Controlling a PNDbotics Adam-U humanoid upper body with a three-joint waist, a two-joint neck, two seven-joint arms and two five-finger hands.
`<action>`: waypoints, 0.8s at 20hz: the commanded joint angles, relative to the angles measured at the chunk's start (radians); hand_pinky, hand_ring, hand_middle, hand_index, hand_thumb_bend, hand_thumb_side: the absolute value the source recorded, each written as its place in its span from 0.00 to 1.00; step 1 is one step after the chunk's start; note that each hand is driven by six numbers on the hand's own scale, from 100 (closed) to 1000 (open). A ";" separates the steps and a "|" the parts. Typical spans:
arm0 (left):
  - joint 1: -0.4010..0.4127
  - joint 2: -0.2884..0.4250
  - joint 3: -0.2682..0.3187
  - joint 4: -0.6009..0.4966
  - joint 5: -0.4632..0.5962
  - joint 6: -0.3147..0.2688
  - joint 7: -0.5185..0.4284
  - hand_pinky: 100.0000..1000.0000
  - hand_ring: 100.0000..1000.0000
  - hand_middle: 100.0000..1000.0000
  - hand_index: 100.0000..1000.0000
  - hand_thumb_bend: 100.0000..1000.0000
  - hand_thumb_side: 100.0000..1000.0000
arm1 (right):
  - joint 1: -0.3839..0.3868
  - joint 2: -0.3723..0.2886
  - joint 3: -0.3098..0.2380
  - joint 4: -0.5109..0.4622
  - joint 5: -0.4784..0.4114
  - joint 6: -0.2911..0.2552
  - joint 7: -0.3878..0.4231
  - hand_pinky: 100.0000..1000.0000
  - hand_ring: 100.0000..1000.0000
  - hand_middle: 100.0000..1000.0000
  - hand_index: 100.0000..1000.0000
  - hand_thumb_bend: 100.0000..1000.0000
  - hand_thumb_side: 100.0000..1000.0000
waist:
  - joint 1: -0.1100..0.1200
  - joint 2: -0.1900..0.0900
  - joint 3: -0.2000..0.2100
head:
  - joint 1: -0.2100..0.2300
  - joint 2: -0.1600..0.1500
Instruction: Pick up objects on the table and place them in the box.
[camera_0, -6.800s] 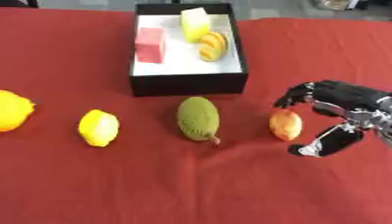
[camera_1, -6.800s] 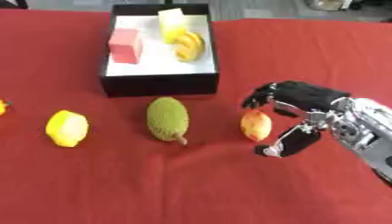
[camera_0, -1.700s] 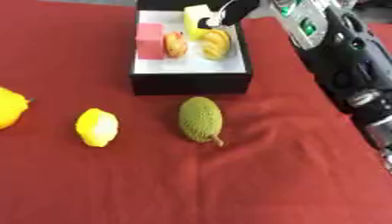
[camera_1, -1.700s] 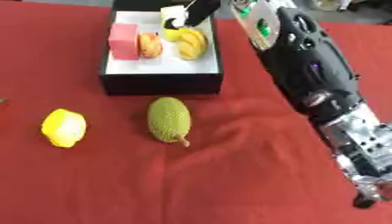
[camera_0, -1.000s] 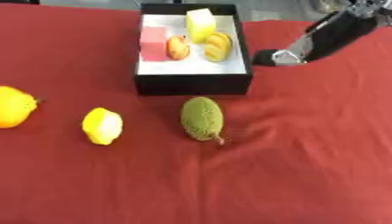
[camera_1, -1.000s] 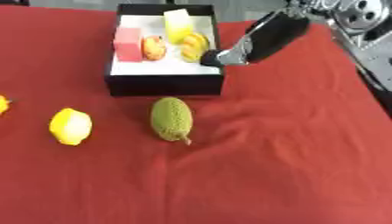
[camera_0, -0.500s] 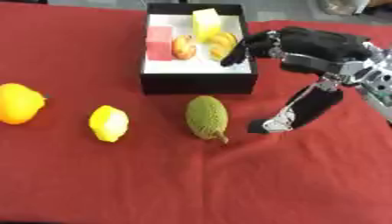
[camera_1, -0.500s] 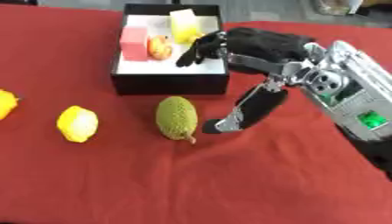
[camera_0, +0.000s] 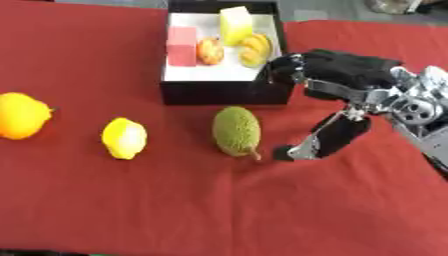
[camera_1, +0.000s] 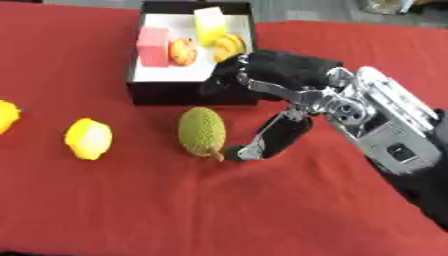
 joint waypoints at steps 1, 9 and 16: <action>-0.011 0.033 0.005 -0.011 0.002 0.000 -0.003 0.74 0.85 0.78 0.83 0.53 0.59 | -0.005 0.012 0.005 0.009 0.040 0.023 -0.006 0.76 0.75 0.72 0.81 0.49 0.17 | 0.007 -0.017 0.003 | -0.004 -0.004; -0.012 0.025 0.004 -0.011 0.006 0.000 -0.003 0.74 0.85 0.78 0.83 0.53 0.59 | -0.030 0.070 0.038 0.097 0.081 0.020 -0.024 0.76 0.75 0.72 0.81 0.48 0.15 | 0.008 -0.010 0.008 | -0.012 -0.007; -0.013 0.020 0.004 -0.013 0.008 -0.001 -0.004 0.74 0.85 0.78 0.83 0.53 0.59 | -0.068 0.105 0.051 0.181 0.127 0.016 -0.061 0.76 0.75 0.72 0.81 0.47 0.14 | 0.008 -0.007 0.018 | -0.018 -0.016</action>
